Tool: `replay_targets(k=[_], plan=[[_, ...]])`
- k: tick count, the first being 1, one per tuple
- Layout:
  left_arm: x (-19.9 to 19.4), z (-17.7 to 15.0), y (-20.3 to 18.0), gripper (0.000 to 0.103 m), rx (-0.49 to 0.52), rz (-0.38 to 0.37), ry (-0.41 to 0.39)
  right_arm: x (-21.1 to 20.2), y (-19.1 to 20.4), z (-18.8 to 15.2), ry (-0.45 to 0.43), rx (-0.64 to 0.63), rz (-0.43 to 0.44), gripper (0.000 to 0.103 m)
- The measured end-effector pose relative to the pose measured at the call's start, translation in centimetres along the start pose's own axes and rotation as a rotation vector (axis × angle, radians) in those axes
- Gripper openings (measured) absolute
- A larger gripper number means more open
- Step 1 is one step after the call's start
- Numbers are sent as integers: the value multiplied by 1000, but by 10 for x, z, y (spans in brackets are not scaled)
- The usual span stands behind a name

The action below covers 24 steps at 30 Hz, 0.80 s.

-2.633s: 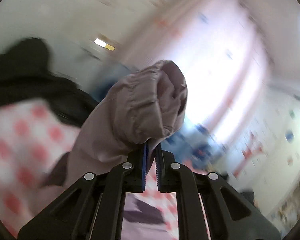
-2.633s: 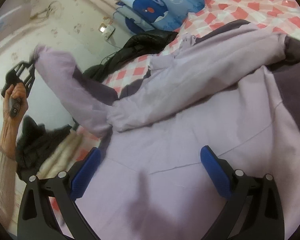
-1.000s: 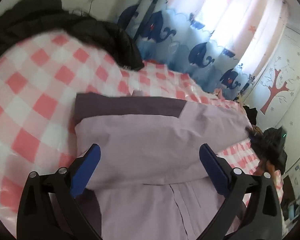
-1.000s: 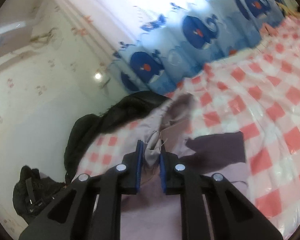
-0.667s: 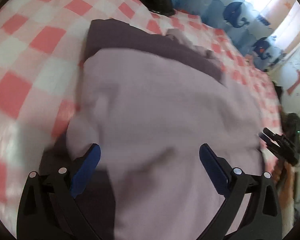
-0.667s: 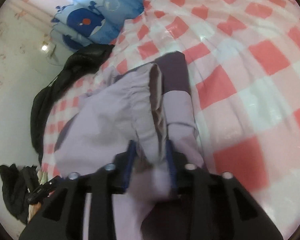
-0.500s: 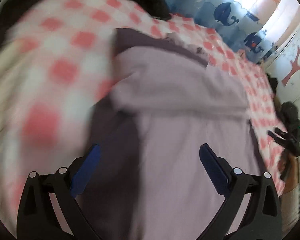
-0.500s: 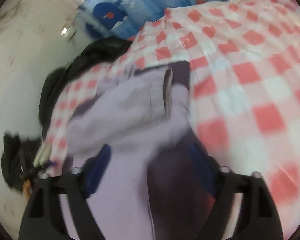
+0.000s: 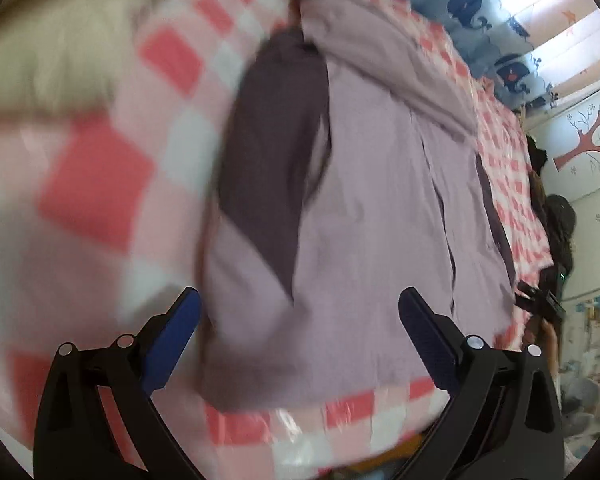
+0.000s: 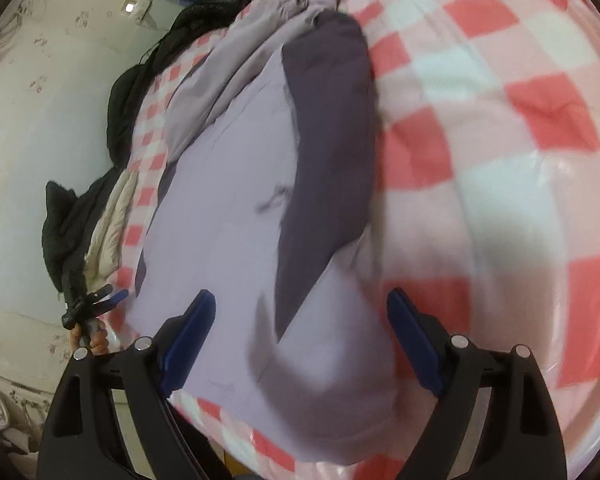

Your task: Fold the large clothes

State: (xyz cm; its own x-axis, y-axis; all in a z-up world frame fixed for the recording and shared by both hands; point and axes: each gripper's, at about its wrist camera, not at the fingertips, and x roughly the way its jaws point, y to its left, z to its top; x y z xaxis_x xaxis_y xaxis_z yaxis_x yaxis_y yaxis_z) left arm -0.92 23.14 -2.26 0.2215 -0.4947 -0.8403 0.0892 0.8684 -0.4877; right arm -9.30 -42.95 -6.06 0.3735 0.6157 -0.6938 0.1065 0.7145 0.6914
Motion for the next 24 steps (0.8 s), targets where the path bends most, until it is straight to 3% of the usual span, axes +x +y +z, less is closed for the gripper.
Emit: replay_targets(k=[5, 9, 12, 14, 16, 18, 19, 20, 21, 24], plan=[[7, -26, -1, 95, -16, -25, 31, 7, 10, -7, 18, -13, 68, 85], [12, -30, 10, 95, -71, 17, 78, 11, 3, -6, 54, -9, 15, 85], [18, -33, 8, 95, -97, -35, 84, 9, 3, -9, 53, -8, 99, 85], [18, -34, -3, 95, -84, -41, 60, 9, 10, -11, 51, -56, 63, 77], [21, -35, -13, 92, -85, -70, 52, 11, 9, -12, 57, -75, -19, 51], [27, -34, -19, 68, -75, -36, 62, 13, 4, -12, 44, -67, -57, 33], [31, -34, -19, 37, -76, -19, 64, 12, 3, -13, 29, -59, -40, 26], [33, -33, -17, 20, -90, -33, 69, 10, 6, -15, 5, -57, -25, 24], [31, -33, -16, 11, -116, -62, 58, 8, 9, -15, -13, -54, -3, 20], [2, -33, -29, 8, -128, -142, -14, -14, 26, -13, -113, -41, 130, 16]])
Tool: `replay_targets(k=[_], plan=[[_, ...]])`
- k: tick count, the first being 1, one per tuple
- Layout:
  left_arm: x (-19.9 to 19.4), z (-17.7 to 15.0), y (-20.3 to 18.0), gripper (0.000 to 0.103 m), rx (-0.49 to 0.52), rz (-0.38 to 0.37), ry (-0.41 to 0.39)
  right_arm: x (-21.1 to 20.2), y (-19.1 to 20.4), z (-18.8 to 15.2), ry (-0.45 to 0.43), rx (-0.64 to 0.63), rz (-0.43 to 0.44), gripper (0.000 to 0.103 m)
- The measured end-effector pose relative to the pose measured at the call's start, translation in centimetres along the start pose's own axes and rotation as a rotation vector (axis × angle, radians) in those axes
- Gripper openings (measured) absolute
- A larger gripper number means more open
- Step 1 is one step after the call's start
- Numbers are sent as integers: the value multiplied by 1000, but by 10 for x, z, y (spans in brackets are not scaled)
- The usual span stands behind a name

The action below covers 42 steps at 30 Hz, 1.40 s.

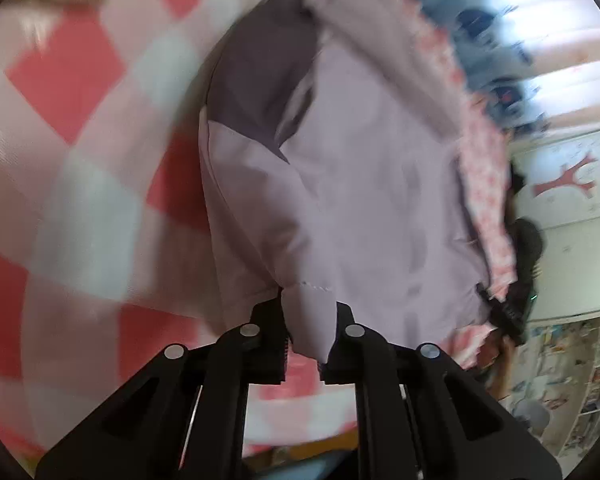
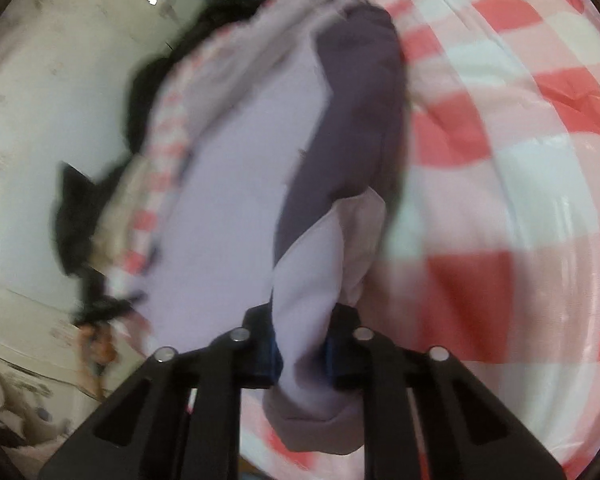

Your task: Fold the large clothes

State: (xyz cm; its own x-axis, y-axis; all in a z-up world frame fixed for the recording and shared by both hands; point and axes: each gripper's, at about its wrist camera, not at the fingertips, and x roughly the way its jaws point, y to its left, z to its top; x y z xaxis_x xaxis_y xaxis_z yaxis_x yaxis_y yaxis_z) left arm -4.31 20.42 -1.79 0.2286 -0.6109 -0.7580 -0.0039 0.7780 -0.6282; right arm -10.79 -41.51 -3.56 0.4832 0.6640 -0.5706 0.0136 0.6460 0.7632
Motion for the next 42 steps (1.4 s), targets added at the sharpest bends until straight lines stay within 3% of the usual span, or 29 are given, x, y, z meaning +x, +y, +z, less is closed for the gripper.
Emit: replay_targets(k=[5, 9, 11, 14, 15, 17, 18, 19, 20, 22, 24, 26, 28, 31, 33, 35, 36, 37, 39, 40, 41, 42], plan=[[-74, -22, -73, 7, 100, -91, -119, -62, 53, 6, -128, -74, 156, 15], [-146, -69, -111, 7, 177, -154, -175, -130, 89, -25, -170, -156, 209, 15], [-167, -92, -113, 8, 205, -159, -153, -161, 93, -52, -162, -170, 208, 15], [-175, -140, -97, 17, 288, -87, -16, -184, 90, -105, -57, -204, 98, 16], [-169, -157, -83, 29, 309, -30, 48, -184, 86, -118, -4, -203, 65, 23], [-163, -177, -47, 48, 307, 156, 102, -185, 59, -153, 67, -183, -87, 36], [-162, -177, -32, 51, 281, 256, 93, -186, 45, -160, 78, -157, -152, 38], [-163, -173, -16, 51, 242, 338, 93, -190, 34, -161, 63, -132, -201, 39], [-165, -166, -8, 51, 220, 374, 89, -196, 23, -155, 22, -91, -234, 40], [-171, -135, -11, 54, 196, 425, -6, -197, 25, -133, -43, -66, -223, 48], [-159, -102, -42, 70, 262, 363, -94, -177, 50, -94, -87, -126, -189, 56], [-133, -66, -83, 83, 349, 273, -173, -131, 85, -39, -107, -213, -155, 64], [-89, -27, -128, 84, 429, 172, -236, -79, 112, 9, -105, -256, -121, 64], [-22, 34, -164, 84, 430, 60, -287, 4, 137, 74, -96, -294, -79, 64], [17, 68, -170, 84, 386, 32, -311, 50, 135, 109, -84, -311, -134, 64], [62, 101, -162, 84, 322, 27, -318, 95, 107, 140, -55, -255, -283, 64], [81, 111, -157, 84, 301, 45, -314, 110, 86, 148, -36, -210, -339, 62], [111, 127, -145, 84, 271, 85, -283, 128, 57, 155, -9, -148, -381, 42], [159, 129, -140, 84, 308, 172, -225, 136, 14, 161, -15, -29, -352, 11], [169, 127, -145, 84, 353, 244, -211, 128, 7, 165, -29, 24, -306, 7], [167, 123, -151, 84, 361, 263, -200, 118, 14, 165, -46, 17, -301, 7], [159, 120, -154, 84, 355, 247, -198, 107, 25, 162, -70, -32, -318, 14]])
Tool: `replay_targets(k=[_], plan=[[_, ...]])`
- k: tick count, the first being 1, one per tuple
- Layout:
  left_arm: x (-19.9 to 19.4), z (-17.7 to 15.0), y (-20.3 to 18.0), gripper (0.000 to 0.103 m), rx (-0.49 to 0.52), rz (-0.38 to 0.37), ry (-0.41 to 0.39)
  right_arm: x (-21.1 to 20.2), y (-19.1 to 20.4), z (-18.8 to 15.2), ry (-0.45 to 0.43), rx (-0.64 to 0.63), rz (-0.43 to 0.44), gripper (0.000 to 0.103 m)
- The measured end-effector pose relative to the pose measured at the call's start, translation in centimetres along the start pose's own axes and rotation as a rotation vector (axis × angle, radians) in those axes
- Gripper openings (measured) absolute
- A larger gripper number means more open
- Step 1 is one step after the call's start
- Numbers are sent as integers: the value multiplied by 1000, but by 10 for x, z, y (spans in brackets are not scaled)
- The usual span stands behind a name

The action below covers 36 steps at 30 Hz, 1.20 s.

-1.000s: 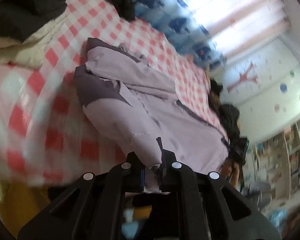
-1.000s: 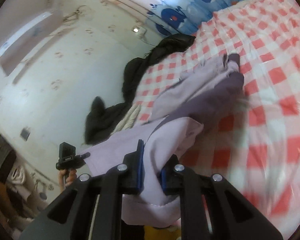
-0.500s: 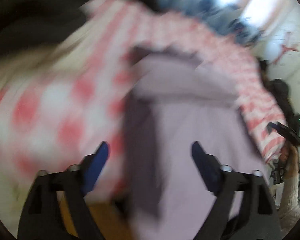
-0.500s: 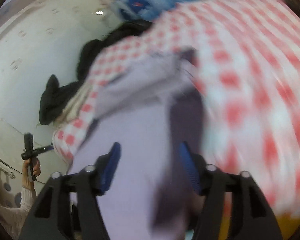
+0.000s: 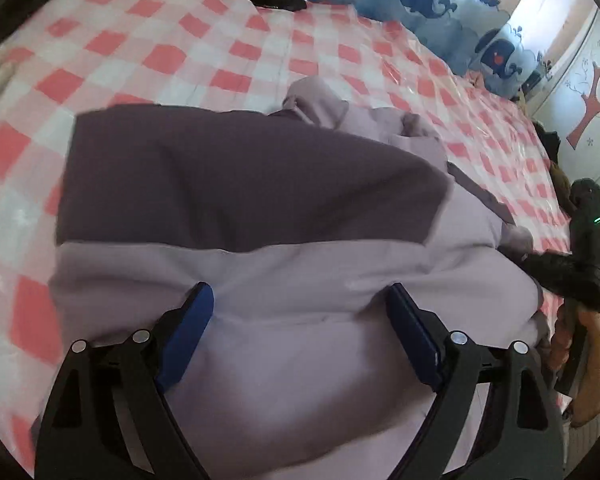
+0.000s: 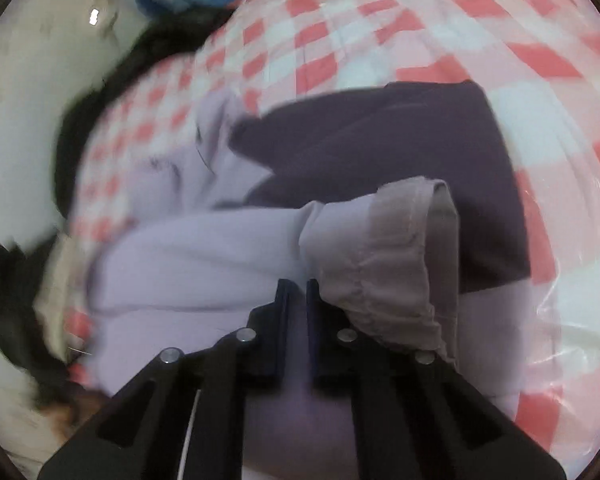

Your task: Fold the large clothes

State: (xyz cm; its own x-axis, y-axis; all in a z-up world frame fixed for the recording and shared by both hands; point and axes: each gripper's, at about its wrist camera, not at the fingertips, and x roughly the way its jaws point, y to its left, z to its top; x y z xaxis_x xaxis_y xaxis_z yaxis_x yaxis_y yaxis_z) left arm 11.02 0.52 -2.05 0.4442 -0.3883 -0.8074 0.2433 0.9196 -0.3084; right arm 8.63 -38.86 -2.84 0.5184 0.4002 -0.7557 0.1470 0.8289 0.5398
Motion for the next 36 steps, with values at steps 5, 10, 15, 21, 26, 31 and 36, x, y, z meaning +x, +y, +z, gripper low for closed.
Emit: replay_targets(k=[5, 10, 15, 21, 26, 31, 36], plan=[[-47, -17, 19, 95, -8, -19, -95, -29, 24, -30, -55, -206, -72, 68], [-69, -35, 37, 87, 21, -76, 56, -47, 25, -43, 26, -207, -53, 70], [-195, -113, 80, 93, 56, -147, 45, -148, 8, -131, 87, -342, -11, 92], [-264, -238, 168, 95, -164, -215, 172, -213, -93, -265, 215, -65, 137, 92], [-242, -283, 186, 94, -282, -426, 249, -216, -119, -325, 293, 76, 355, 92], [-204, -284, 154, 94, -253, -521, 312, -203, -101, -331, 300, 86, 497, 92], [-200, -298, 127, 93, -168, -482, 337, -194, -76, -334, 312, 22, 520, 87]])
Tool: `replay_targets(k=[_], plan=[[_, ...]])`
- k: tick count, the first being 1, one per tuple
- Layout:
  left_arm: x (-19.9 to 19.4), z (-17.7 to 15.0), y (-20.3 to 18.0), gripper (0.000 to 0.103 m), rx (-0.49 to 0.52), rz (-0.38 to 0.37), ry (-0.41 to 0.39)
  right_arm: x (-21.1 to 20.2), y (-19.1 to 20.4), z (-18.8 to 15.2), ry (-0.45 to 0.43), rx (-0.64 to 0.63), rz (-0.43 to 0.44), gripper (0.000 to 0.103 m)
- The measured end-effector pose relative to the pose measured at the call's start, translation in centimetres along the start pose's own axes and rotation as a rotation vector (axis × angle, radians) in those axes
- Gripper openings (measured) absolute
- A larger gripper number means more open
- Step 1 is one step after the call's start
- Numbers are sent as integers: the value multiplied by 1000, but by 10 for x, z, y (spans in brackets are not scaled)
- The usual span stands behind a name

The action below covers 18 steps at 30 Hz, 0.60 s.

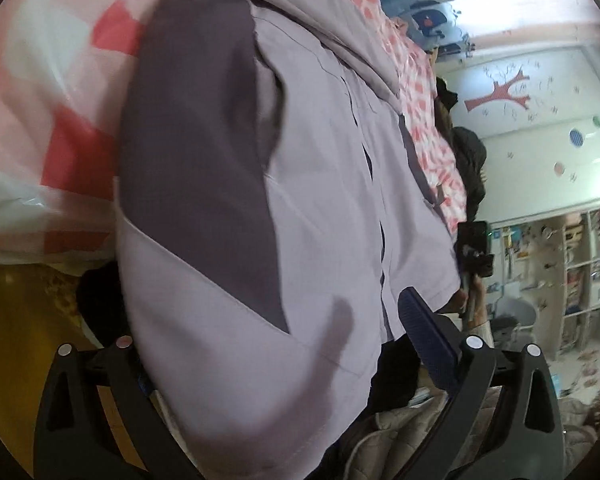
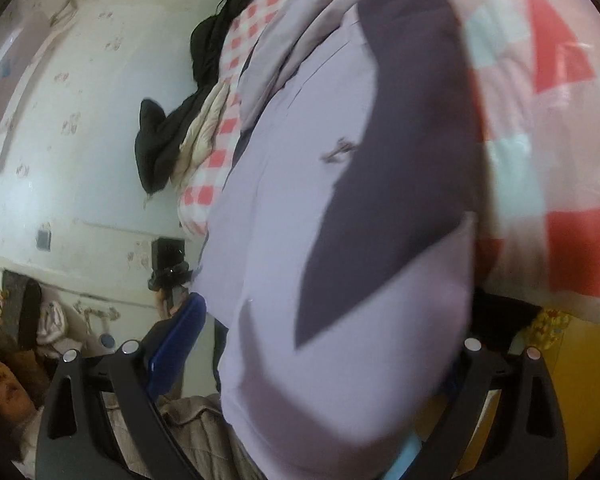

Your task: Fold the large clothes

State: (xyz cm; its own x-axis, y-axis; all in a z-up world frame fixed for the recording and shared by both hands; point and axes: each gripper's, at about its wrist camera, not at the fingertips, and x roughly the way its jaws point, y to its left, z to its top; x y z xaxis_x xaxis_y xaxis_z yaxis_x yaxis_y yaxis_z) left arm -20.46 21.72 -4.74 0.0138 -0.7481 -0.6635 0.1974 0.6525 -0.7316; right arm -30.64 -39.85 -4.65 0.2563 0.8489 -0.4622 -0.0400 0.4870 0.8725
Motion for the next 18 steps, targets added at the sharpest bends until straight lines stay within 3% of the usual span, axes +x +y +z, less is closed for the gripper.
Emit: replay_targets(k=[1, 3, 4, 5, 6, 12, 18], plan=[[-1, -2, -1, 90, 4, 10, -9, 1, 2, -1, -13, -10, -14, 73], [-5, -4, -3, 46, 0, 56, -30, -2, 4, -1, -56, -26, -37, 49], [-8, -4, -2, 36, -16, 64, -40, -3, 5, -2, -82, -32, -26, 39], [-14, -4, -1, 23, -42, 45, -60, -7, 7, -4, -113, -41, -22, 35], [-20, -4, -1, 18, -55, 34, -82, -10, 9, -3, -135, -51, -14, 30], [-68, -17, -56, 12, 46, -20, -200, -31, 47, -17, -268, -170, 105, 23], [-114, -51, -71, 12, 48, -97, -220, -64, 52, -62, -370, -184, 283, 23]])
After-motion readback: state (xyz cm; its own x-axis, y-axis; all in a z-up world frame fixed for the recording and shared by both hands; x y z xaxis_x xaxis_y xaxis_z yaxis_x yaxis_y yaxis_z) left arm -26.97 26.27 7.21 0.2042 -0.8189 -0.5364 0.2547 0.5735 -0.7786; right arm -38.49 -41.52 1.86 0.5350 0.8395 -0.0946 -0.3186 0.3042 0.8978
